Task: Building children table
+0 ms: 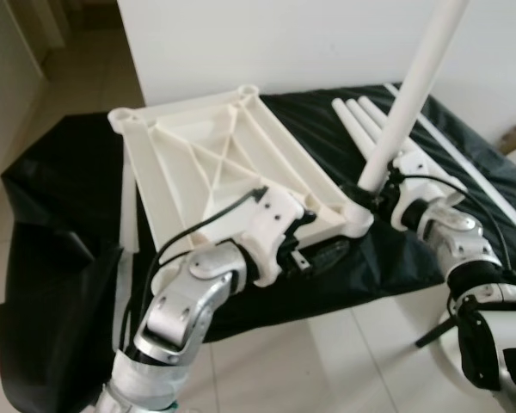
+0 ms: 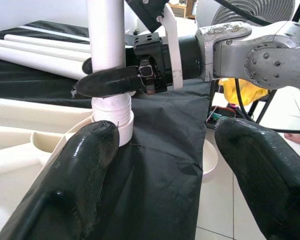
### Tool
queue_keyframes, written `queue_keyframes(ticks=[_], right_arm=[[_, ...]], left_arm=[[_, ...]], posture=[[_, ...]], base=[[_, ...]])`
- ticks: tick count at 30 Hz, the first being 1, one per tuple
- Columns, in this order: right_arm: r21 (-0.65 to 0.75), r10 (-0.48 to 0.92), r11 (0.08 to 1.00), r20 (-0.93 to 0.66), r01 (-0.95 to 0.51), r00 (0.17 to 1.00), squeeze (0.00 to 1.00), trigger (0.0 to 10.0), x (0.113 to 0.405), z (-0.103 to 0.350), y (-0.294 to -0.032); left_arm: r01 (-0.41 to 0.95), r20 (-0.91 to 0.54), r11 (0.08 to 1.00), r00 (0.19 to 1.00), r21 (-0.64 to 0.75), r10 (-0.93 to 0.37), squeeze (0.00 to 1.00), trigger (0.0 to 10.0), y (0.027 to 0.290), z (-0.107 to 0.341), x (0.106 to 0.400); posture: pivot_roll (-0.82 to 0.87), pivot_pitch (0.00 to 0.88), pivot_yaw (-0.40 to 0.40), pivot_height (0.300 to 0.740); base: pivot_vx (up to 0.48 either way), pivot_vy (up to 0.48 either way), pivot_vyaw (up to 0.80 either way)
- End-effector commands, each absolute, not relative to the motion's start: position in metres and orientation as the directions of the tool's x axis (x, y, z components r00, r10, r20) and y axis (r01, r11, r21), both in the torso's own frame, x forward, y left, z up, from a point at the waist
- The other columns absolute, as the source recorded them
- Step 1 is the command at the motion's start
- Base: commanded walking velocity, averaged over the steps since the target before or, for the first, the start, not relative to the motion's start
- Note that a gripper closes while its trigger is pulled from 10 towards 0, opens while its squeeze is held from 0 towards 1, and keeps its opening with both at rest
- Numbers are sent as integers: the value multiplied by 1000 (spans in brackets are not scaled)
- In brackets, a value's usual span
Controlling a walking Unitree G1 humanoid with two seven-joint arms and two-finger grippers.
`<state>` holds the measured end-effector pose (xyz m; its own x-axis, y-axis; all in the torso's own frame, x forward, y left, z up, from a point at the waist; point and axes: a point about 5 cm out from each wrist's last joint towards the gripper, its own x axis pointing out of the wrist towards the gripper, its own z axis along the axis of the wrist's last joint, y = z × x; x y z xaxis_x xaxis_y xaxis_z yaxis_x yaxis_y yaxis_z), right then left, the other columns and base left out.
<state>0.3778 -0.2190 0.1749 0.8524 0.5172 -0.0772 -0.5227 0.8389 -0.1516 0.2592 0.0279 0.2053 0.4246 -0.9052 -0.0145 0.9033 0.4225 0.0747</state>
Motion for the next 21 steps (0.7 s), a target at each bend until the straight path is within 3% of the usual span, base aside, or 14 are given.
queue_keyframes(ticks=[1, 3, 4, 21], right_arm=[[-141, 519, 838, -93, -527, 850, 0, 0, 376, 169, -220], [-139, 516, 840, -92, -524, 852, 0, 314, 376, 168, -220], [-126, 507, 848, -87, -515, 857, 0, 10000, 376, 168, -220], [-7, 350, 937, -5, -350, 937, 0, 10000, 379, 168, -204]], left_arm=[[897, -9, 435, 437, 80, -899, 0, 10000, 28, 209, 258], [897, -8, 435, 437, 77, -900, 0, 10000, 28, 209, 258], [897, -7, 435, 437, 76, -900, 0, 10000, 27, 209, 258], [890, -40, 450, 453, 76, -890, 0, 10000, 27, 197, 258]], posture=[[0, 39, -10, 740], [0, 39, -14, 740], [1, 39, -16, 740], [-11, 38, -33, 740]], base=[[0, 0, 0], [0, 0, 0], [0, 0, 0], [0, 0, 0]])
